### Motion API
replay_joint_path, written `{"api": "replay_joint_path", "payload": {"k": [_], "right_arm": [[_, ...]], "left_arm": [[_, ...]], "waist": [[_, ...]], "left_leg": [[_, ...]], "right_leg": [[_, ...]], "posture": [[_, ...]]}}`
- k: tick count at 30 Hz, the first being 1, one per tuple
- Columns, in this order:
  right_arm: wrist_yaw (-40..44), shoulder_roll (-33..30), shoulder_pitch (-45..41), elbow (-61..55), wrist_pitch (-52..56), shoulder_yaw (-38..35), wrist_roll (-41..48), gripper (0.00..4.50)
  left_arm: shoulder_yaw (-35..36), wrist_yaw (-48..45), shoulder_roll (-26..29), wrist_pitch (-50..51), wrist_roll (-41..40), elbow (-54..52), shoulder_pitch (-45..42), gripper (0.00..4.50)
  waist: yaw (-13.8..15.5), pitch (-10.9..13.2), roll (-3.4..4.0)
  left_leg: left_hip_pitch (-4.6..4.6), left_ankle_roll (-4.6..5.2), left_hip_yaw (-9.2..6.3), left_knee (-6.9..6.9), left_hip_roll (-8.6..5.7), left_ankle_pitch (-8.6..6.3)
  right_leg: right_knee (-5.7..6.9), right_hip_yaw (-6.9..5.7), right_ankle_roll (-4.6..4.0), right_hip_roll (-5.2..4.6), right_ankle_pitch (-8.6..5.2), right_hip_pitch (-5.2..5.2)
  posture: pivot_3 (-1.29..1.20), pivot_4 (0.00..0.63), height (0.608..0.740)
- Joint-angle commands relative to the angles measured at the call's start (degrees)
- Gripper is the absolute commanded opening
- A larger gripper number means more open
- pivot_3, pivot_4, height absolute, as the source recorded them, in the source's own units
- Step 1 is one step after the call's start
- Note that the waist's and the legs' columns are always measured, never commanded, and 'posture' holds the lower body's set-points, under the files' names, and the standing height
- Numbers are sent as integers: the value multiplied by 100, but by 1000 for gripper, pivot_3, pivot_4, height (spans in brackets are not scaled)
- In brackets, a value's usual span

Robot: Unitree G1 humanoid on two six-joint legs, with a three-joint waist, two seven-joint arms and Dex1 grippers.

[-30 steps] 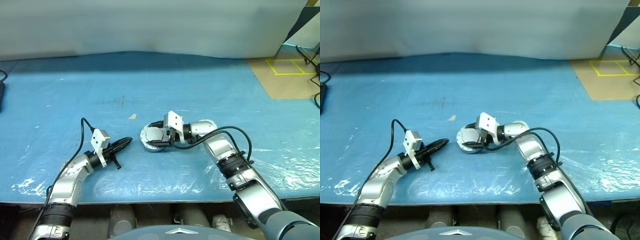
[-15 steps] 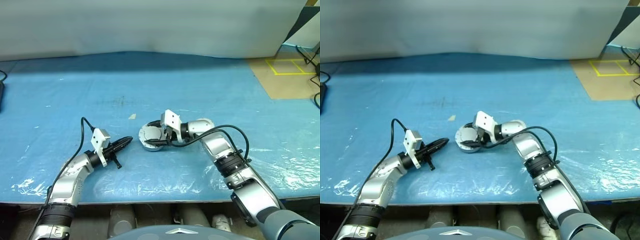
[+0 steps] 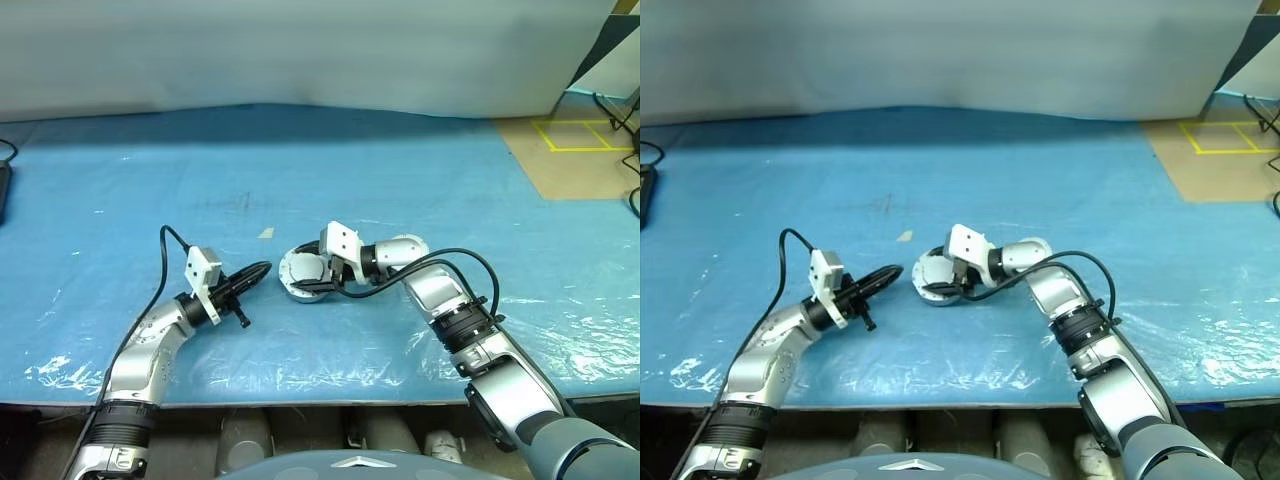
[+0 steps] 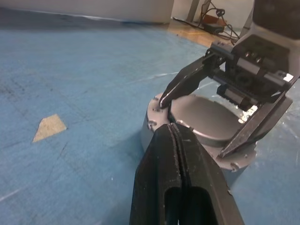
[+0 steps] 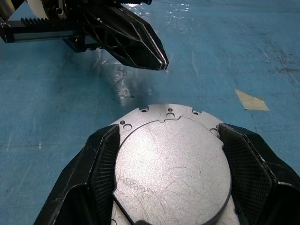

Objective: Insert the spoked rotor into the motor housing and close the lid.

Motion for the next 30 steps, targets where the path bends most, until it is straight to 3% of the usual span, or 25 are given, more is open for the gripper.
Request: {"api": "replay_joint_path", "payload": {"k": [1, 16, 30], "right_arm": [[-58, -127, 135, 237, 40, 173, -294, 2999], [-132, -101, 61, 539, -261, 138, -314, 2999], [102, -184, 146, 119, 81, 95, -130, 2999]], "left_arm": [[-42, -186, 148, -3, 21, -195, -23, 0], [-672, -182, 201, -466, 1037, 367, -271, 0], [-741, -148, 294, -341, 1087, 202, -272, 0]], "waist": [[-3, 0, 0], [-5, -1, 2], [-1, -2, 3]], "left_leg": [[0, 0, 0, 0, 0, 0], [15, 0, 0, 0, -1, 0], [16, 0, 0, -6, -1, 0]], "right_leg": [[0, 0, 0, 0, 0, 0], [1, 2, 0, -7, 1, 14], [-8, 1, 0, -10, 0, 18]], "posture": [[0, 150, 740], [0, 150, 740], [0, 150, 740]]}}
